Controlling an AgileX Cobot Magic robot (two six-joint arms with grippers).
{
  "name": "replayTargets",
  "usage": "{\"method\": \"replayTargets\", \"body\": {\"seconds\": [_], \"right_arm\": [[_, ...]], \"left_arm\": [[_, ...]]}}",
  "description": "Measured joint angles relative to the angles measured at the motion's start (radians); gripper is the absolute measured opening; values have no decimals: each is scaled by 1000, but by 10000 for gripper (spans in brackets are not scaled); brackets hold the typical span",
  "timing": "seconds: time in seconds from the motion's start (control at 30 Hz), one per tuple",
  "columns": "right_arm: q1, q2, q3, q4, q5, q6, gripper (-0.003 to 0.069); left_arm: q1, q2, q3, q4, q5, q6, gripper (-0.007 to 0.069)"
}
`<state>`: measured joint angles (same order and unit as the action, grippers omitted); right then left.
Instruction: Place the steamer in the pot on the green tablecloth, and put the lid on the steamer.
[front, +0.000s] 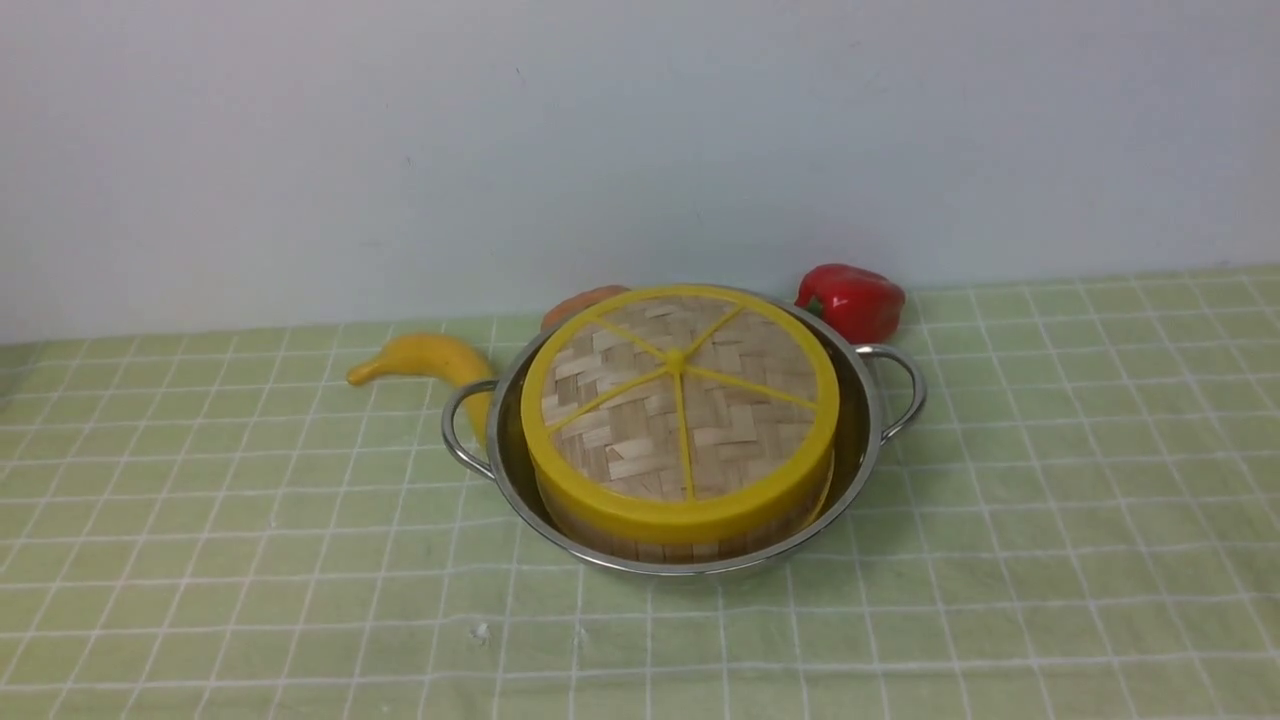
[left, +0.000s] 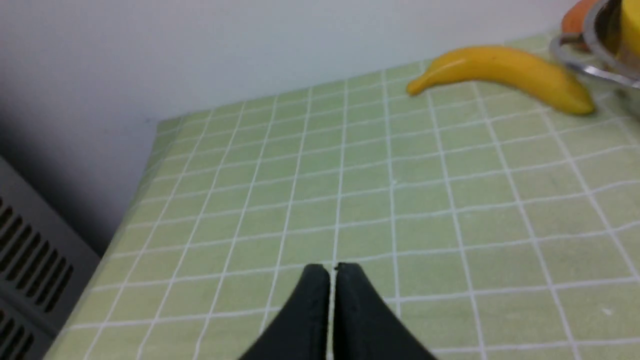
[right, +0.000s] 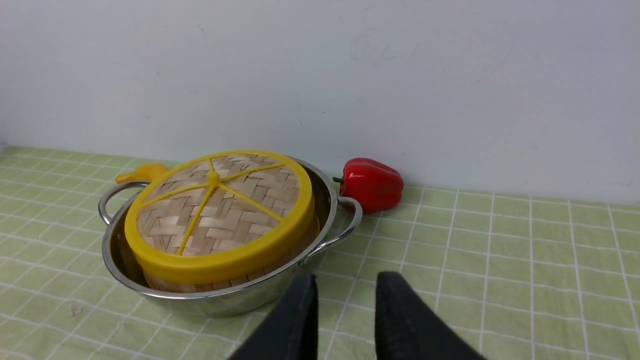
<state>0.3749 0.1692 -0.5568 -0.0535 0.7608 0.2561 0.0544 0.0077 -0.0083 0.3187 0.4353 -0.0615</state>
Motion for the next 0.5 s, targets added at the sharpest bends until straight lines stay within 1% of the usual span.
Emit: {"method": "replayTargets", "body": {"seconds": [0.17,0.5], "right_arm": [[0,-1,0,0,1,0,209],[0,-1,0,0,1,0,230]], "left_arm": [[6,-6,16,-1,-62,0,22],[7,-6,16,0,-67,2,38]]}}
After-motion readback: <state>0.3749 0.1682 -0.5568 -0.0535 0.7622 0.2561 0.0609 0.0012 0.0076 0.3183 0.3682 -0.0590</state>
